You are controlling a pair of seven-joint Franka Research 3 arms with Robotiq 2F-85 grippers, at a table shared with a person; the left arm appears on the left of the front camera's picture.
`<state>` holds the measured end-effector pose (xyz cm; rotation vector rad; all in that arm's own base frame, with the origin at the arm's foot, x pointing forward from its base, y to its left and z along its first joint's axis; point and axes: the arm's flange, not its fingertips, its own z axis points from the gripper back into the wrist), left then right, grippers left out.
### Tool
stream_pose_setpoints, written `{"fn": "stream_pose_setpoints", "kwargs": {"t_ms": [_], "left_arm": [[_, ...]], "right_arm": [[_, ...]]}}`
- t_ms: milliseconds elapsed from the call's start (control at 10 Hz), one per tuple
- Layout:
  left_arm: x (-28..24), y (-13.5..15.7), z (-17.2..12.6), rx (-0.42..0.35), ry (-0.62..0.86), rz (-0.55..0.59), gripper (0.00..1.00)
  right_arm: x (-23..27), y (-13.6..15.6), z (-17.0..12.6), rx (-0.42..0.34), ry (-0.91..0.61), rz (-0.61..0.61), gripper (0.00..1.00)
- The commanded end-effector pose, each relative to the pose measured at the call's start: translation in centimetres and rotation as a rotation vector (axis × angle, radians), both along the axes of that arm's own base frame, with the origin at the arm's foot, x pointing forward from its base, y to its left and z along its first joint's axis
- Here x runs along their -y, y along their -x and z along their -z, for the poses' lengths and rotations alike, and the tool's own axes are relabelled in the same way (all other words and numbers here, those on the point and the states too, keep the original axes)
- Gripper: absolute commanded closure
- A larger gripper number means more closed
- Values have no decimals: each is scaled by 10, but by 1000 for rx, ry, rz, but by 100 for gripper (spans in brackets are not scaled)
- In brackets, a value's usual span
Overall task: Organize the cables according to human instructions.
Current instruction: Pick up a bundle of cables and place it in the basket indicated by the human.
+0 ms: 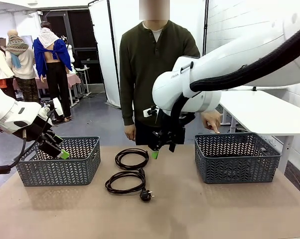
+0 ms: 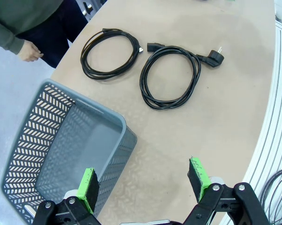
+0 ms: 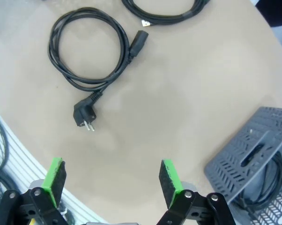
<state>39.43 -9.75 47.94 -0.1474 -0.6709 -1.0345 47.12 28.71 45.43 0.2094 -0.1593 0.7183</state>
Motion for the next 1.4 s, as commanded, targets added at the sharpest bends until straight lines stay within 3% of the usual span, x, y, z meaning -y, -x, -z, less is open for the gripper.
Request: {"fn": "stream_pose_setpoints", "kwargs": {"t_ms": [0,100,800,1100,1300], "left_arm": [[-2,2,3,-6,11,0,0],[-2,2,3,-6,11,0,0],[-2,2,3,-6,11,0,0],[-2,2,3,-6,11,0,0],[-2,2,3,-6,11,0,0]], "right_arm": [[-6,-6,-2,-29,35,8,0],[0,0,0,0,0,0,0],[-3,-3,-2,-10,1,0,0],[-26,-8,13,-44,58,196,0],[-42,-9,23,-15,111,320,0]]}}
